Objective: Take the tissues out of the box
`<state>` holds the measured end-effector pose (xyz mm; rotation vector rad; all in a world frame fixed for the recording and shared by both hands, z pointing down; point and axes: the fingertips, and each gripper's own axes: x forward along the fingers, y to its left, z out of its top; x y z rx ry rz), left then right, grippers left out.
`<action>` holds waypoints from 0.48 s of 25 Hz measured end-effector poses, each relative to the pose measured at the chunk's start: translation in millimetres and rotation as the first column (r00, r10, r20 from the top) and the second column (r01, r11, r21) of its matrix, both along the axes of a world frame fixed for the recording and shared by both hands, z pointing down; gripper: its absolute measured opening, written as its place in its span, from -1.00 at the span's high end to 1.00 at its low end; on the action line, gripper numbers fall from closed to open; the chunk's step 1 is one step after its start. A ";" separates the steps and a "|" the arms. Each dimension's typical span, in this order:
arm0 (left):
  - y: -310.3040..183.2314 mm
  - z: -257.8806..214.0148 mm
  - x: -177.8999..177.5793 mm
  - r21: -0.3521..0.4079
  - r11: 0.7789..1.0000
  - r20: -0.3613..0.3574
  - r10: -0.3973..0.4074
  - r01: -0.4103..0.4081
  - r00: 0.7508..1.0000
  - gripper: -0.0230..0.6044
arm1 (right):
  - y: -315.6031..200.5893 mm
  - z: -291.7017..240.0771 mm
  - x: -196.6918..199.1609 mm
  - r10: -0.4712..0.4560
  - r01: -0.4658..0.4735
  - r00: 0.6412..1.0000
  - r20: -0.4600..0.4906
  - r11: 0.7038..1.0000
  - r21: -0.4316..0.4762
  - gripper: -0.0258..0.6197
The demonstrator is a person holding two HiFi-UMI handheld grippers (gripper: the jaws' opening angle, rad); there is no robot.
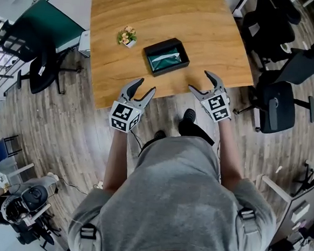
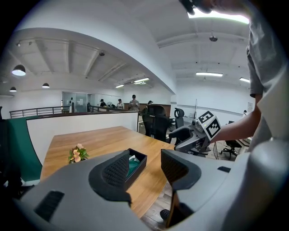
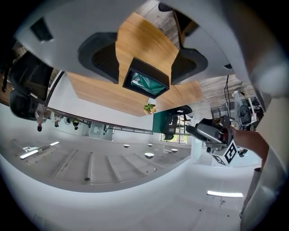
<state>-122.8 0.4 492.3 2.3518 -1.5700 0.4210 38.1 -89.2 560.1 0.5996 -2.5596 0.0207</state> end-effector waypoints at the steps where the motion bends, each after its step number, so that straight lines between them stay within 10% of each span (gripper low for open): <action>1: -3.7 1.7 1.3 -0.005 1.000 0.003 -0.010 0.010 1.000 0.18 | -4.7 2.7 1.0 -0.012 0.012 1.000 -0.006 1.000 -0.003 -0.21; 12: -46.4 13.3 19.5 -0.015 0.991 0.010 -0.136 0.136 0.991 0.18 | -43.6 22.4 -5.3 -0.213 0.213 0.976 -0.045 0.977 -0.017 -0.21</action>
